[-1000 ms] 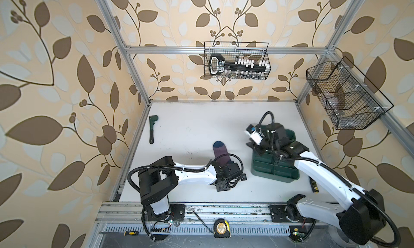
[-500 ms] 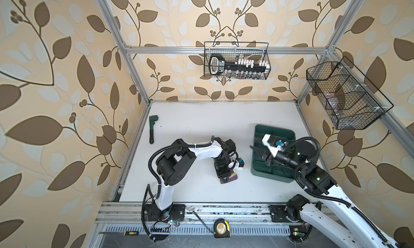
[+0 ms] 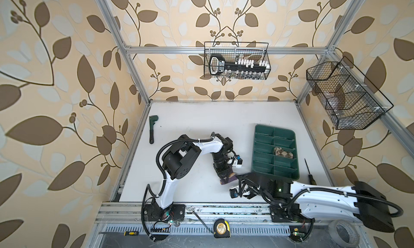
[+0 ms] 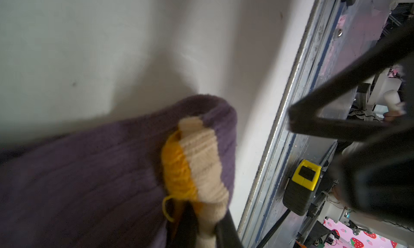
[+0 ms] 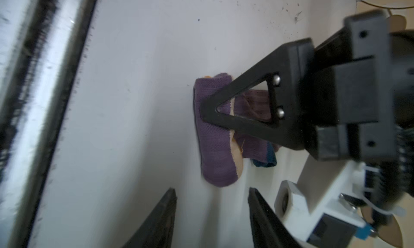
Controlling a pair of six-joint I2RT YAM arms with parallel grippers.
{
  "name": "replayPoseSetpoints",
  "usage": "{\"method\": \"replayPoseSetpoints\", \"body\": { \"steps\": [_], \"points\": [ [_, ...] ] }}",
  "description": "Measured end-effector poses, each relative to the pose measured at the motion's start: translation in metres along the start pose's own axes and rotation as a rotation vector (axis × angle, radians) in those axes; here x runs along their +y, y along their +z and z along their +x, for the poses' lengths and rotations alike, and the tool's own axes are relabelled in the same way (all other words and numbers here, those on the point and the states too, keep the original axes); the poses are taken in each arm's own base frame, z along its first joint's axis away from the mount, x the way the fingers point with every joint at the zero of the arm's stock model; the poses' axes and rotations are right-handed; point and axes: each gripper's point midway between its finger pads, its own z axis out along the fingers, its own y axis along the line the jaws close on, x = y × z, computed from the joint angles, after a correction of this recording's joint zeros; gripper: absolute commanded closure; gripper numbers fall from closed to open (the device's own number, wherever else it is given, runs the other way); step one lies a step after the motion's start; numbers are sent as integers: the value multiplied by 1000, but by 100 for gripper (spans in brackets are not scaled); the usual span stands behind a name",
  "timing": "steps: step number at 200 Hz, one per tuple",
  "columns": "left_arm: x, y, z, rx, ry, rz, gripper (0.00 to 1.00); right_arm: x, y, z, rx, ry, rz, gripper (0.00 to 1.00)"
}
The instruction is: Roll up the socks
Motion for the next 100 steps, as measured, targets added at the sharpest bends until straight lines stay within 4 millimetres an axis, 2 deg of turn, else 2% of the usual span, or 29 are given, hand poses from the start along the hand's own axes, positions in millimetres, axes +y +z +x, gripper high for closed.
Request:
{"method": "replayPoseSetpoints", "body": {
  "steps": [21,30,45,56,76,84,100],
  "points": [
    [0,0,0,1,-1,1,94,4,21,8,69,-9,-10,50],
    [0,0,0,1,-2,1,94,-1,27,6,75,-2,6,53],
    [0,0,0,1,-2,2,93,-7,34,2,76,6,21,64],
    [0,0,0,1,-2,2,92,-8,38,1,81,18,22,77],
    [0,0,0,-2,-7,-1,83,-7,40,2,97,25,8,97],
    [0,-1,0,-9,-5,-6,79,-8,40,1,102,24,2,100],
    [0,-6,2,-25,3,-37,76,-9,39,0,108,40,-12,100]
  ]
}}
